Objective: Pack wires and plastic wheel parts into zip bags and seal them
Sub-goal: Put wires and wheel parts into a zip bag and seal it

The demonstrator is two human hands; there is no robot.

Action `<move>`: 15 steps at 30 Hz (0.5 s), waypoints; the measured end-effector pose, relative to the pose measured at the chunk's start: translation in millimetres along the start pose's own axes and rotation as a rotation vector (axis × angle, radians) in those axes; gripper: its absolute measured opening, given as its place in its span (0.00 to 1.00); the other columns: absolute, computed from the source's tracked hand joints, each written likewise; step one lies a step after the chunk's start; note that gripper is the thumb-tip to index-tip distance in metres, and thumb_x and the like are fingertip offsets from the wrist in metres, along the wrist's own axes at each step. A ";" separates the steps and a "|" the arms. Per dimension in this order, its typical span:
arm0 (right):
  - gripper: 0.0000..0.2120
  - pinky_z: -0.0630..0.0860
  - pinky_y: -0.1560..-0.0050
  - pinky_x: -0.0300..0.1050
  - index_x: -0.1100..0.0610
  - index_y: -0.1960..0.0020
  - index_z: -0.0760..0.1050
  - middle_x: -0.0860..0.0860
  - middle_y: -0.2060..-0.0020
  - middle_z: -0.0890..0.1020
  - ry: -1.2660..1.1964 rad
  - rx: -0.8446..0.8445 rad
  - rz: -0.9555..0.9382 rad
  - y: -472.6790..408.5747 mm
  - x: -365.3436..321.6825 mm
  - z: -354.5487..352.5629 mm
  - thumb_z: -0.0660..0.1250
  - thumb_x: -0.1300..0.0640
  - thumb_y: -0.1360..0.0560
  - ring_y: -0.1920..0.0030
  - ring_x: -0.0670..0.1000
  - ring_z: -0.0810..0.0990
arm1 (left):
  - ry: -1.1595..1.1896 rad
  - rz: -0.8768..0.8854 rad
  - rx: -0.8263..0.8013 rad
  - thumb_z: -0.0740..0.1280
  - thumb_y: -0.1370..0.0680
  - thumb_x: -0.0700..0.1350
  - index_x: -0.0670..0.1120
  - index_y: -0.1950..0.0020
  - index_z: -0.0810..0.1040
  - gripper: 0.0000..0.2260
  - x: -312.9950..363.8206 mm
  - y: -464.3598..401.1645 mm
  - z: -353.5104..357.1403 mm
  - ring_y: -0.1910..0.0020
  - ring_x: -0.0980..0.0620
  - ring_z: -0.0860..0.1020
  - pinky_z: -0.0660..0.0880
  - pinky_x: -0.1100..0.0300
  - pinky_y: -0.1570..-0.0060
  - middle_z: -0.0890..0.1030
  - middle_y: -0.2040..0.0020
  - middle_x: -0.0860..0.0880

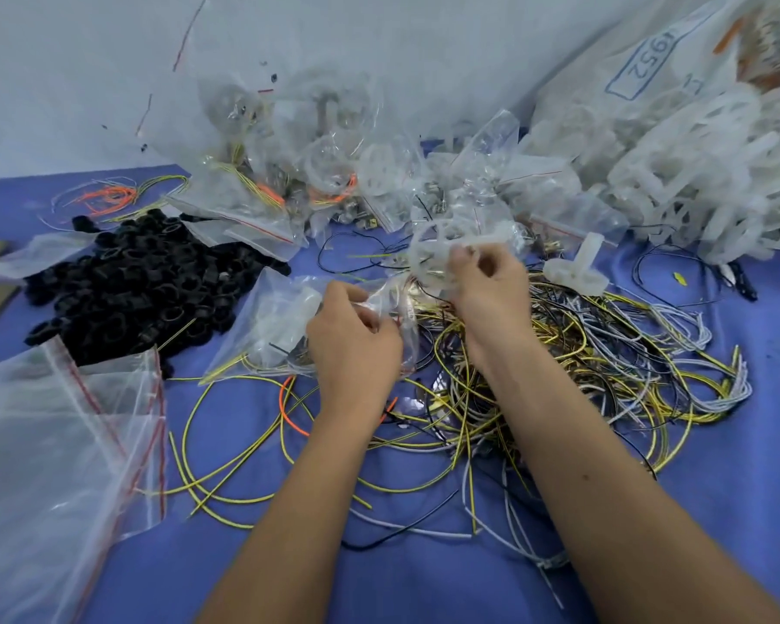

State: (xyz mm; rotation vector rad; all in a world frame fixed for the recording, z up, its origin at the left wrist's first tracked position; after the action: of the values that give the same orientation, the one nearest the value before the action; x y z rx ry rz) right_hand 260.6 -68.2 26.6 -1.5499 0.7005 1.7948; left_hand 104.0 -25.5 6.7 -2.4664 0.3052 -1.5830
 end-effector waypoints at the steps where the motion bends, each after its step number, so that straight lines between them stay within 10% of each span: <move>1: 0.08 0.76 0.53 0.44 0.58 0.55 0.74 0.52 0.60 0.78 0.070 0.104 -0.122 -2.9 -5.3 -8.7 0.69 0.57 0.20 0.60 0.46 0.75 | 0.015 -0.005 0.019 0.71 0.26 0.38 0.47 0.50 0.76 0.09 0.7 -0.1 -0.9 0.64 0.59 0.77 0.73 0.63 0.63 0.78 0.65 0.55; 5: 0.09 0.72 0.61 0.36 0.55 0.57 0.74 0.47 0.65 0.75 0.090 0.192 -0.405 0.4 -22.3 -21.5 0.72 0.56 0.23 0.65 0.42 0.72 | 0.131 -0.016 0.120 0.72 0.25 0.38 0.49 0.57 0.77 0.06 4.6 1.1 -6.6 0.66 0.64 0.77 0.69 0.72 0.67 0.78 0.66 0.57; 15: 0.08 0.77 0.66 0.49 0.54 0.50 0.81 0.55 0.69 0.81 0.429 -0.299 -0.449 23.5 -10.2 9.6 0.77 0.58 0.28 0.69 0.49 0.79 | 0.142 0.352 0.383 0.70 0.22 0.39 0.45 0.58 0.76 0.06 21.8 10.7 -21.7 0.62 0.51 0.76 0.72 0.59 0.62 0.78 0.62 0.51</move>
State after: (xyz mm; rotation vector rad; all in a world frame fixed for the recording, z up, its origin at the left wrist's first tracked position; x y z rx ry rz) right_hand 237.2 -77.4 37.7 -2.1277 0.2375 1.2845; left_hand 92.4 -42.9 31.6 -1.8997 0.3910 -1.5024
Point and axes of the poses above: each hand's wrist, its own y-axis away from the middle knuckle, its own z-axis out of the palm, x = y × z, the point moved 4 cm from there along -y, towards the middle knuckle
